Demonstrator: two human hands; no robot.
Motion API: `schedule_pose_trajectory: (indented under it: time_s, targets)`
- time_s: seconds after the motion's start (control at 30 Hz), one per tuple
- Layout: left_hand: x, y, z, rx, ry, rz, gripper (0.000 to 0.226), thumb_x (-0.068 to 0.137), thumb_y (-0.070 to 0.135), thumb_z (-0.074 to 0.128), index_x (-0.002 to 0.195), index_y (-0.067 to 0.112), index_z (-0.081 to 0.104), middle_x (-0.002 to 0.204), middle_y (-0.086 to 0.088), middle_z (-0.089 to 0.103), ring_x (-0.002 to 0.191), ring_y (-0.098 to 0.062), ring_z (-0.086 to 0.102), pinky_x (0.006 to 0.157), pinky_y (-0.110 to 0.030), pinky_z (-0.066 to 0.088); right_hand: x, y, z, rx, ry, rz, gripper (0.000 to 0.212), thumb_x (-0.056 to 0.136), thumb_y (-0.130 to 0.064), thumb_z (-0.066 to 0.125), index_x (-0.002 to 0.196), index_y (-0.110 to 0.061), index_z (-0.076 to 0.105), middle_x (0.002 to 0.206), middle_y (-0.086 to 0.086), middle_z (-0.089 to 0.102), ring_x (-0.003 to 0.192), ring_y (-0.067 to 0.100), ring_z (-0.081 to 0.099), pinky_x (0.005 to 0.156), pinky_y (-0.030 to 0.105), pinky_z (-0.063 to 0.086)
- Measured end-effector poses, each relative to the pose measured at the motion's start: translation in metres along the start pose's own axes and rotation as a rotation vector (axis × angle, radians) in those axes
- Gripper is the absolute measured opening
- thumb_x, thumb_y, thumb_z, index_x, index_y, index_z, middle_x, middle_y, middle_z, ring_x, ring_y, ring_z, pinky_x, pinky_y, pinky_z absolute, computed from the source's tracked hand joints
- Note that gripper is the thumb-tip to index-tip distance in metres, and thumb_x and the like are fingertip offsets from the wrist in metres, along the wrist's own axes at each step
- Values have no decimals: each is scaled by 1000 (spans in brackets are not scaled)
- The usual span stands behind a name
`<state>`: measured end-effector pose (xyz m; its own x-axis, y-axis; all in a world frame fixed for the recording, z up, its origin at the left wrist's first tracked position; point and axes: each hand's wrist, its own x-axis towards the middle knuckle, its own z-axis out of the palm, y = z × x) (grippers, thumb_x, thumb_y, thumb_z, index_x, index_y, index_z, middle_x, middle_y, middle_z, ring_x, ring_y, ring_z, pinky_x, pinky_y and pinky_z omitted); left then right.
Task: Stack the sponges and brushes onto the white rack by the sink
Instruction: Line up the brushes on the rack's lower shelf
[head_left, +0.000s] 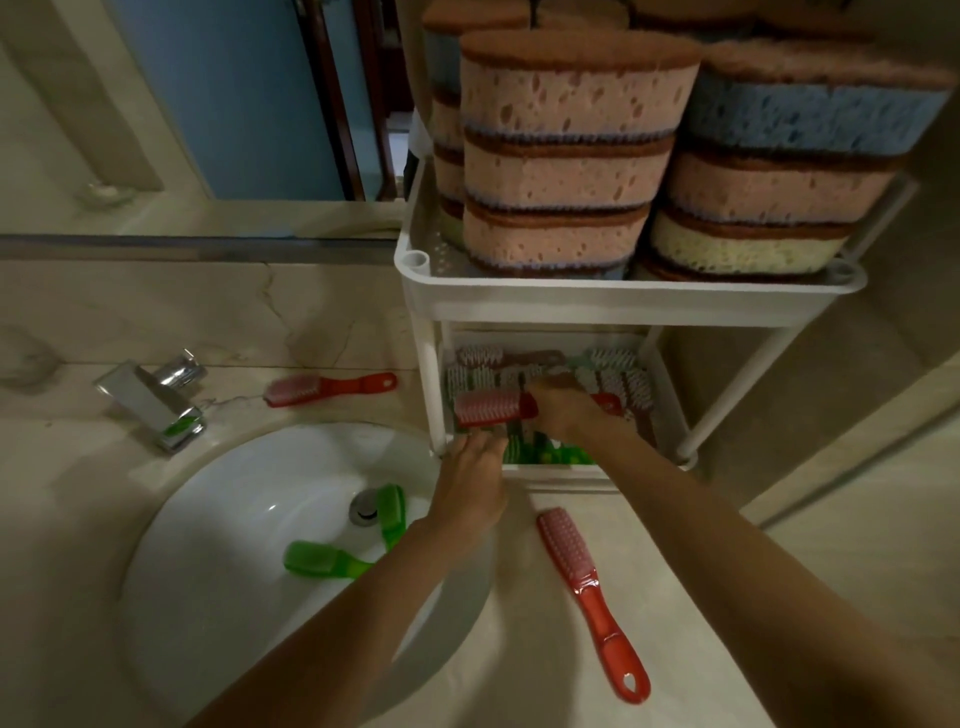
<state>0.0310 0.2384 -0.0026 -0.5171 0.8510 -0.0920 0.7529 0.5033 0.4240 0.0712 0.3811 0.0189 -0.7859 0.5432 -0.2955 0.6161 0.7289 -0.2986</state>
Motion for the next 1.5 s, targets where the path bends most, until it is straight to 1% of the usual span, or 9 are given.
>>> schedule_pose_trajectory:
  time_s: [0.13, 0.5, 0.67, 0.8, 0.93, 1.03, 1.13, 1.3, 1.5]
  targets:
    - [-3, -7, 5, 63, -19, -13, 42, 90, -1, 40, 130, 7, 49, 137, -6, 45, 129, -21, 40, 108, -31, 29, 7, -3, 13, -22, 22, -63, 25, 84, -1, 53, 109, 1, 57, 115, 22, 60, 106, 33, 58, 89, 35, 47]
    - [-6, -6, 2, 55, -6, -5, 39, 90, 0, 42, 128, 4, 50, 131, -9, 48, 124, -23, 43, 106, -33, 36, 5, 3, 21, 212, -19, -119, 31, 85, 9, 43, 107, 4, 65, 105, 23, 64, 96, 32, 59, 80, 31, 45]
    - [-8, -5, 2, 23, -9, -1, 43, 91, -1, 42, 133, 5, 46, 135, -8, 45, 128, -22, 41, 107, -30, 34, -7, 5, 25, 362, 21, -103, 46, 83, 12, 42, 123, -3, 59, 125, 18, 58, 117, 31, 53, 97, 30, 41]
    - [-24, -4, -3, -121, 69, -34, 43, 92, -2, 38, 134, 4, 43, 137, -13, 47, 129, -26, 42, 105, -31, 32, -39, 3, 34, 569, 469, -30, 42, 80, 15, 47, 117, -1, 61, 119, 17, 59, 110, 27, 57, 97, 27, 43]
    - [-52, -17, 1, -285, 141, -102, 39, 91, -3, 39, 127, 2, 52, 131, -16, 54, 123, -29, 49, 105, -35, 38, -94, -6, 70, 624, 739, 100, 22, 79, -2, 51, 98, 0, 61, 97, 16, 60, 88, 24, 56, 75, 19, 38]
    - [-74, -35, 7, -343, 167, -221, 36, 89, -6, 41, 122, 0, 56, 124, -16, 59, 118, -28, 52, 101, -31, 37, -122, -4, 111, 452, 619, 253, 21, 80, -11, 63, 97, 0, 59, 95, 18, 60, 90, 32, 55, 75, 31, 44]
    - [-91, -44, 12, -428, 157, -308, 33, 90, -7, 42, 119, 0, 57, 123, -15, 60, 117, -27, 54, 99, -28, 38, -134, -3, 142, 264, 459, 434, 37, 68, -18, 78, 89, 4, 58, 88, 24, 60, 82, 43, 57, 66, 45, 49]
    - [-107, -57, 16, -491, 130, -336, 31, 87, -9, 42, 112, -3, 59, 119, -18, 62, 111, -30, 57, 94, -29, 40, -140, -4, 139, 273, 293, 643, 28, 94, -14, 42, 118, 1, 44, 120, 19, 52, 113, 36, 48, 92, 43, 39]
    - [-115, -88, 4, -479, 117, -391, 30, 88, -7, 41, 112, -5, 59, 114, -20, 63, 109, -31, 58, 89, -29, 41, -148, -27, 136, 464, 288, 562, 26, 91, -18, 51, 109, 0, 46, 110, 20, 61, 98, 37, 60, 84, 44, 48]
